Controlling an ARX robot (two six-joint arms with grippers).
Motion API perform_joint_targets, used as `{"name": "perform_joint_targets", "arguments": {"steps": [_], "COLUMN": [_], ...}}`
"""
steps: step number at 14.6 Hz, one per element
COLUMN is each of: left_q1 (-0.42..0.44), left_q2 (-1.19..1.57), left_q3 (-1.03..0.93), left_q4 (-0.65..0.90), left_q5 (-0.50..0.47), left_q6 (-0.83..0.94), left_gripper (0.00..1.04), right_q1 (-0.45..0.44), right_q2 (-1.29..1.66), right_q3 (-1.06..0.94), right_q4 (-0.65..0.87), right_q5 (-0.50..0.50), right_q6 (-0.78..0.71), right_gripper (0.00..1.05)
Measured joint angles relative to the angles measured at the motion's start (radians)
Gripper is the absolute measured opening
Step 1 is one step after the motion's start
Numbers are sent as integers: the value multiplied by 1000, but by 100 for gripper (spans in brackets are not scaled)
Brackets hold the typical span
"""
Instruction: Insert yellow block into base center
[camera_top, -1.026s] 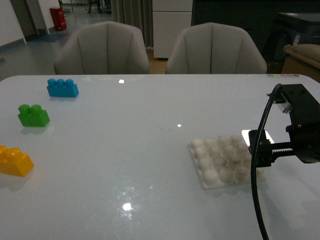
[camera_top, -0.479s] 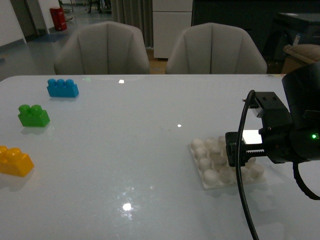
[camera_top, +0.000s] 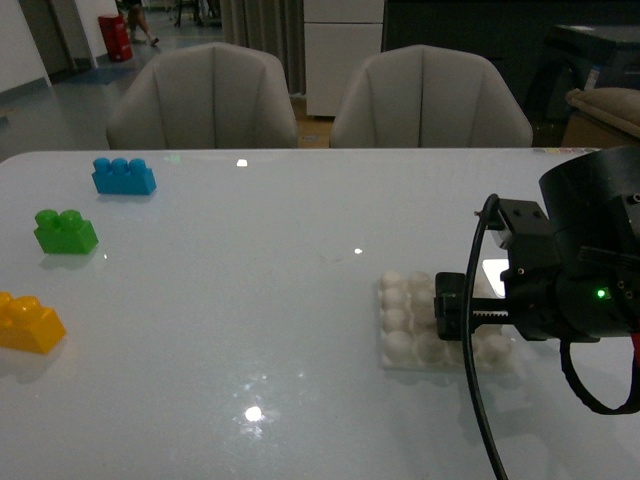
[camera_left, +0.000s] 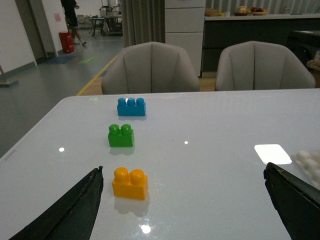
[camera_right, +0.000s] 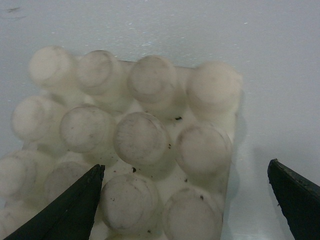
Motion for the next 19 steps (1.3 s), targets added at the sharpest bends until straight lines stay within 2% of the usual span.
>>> {"name": "perform_joint_targets", "arguments": {"steps": [11,19], "left_q1": [0,0], "left_q2": [0,0], "left_q3": [0,0], "left_q4": [0,0], "left_q5": [0,0], "left_q6": [0,0], "left_gripper": [98,98], "right_q1": [192,212], "right_q2": [55,67], "right_q3": [89,123], "right_q4": [-20,-42], "right_q5": [20,11], "right_q6": [136,158], "right_gripper": [98,98]}}
